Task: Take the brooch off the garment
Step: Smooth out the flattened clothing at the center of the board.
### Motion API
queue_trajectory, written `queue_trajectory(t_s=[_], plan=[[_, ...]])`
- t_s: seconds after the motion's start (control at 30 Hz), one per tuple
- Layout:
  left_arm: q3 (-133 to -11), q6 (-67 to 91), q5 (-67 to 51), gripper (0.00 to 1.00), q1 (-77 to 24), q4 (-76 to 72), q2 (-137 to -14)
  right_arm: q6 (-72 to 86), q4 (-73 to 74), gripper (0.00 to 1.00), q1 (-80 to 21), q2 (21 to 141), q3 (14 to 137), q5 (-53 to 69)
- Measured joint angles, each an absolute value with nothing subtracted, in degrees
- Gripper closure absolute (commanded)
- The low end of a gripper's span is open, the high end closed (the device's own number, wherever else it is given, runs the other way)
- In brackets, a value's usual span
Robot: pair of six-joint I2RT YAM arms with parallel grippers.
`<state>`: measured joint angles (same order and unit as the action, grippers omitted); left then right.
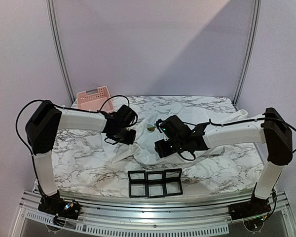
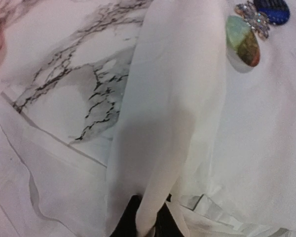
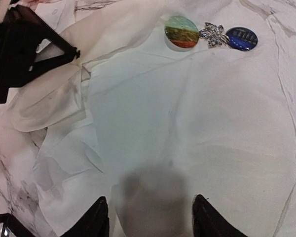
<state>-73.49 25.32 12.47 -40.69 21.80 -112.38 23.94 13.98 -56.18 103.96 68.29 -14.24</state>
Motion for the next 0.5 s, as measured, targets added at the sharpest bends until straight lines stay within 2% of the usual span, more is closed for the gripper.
queue_trajectory(t_s=[0.13,0.23,0.5], plan=[[-72.03,25.04,11.92,1.0,-39.2,21.52,-111.35,24.49,14.52,0.86,-56.25,105.03,68.1,-16.75],[-71.11,25.04,11.25,1.0,-37.71,21.39,-110.13,24.86,13.54,0.99,-56.25,105.06,66.46,-19.4],[-64.73,25.1,7.16,1.0,-33.45,20.16,-103.61,23.44,10.33,1.0,-54.17,103.85,57.67,-23.53]])
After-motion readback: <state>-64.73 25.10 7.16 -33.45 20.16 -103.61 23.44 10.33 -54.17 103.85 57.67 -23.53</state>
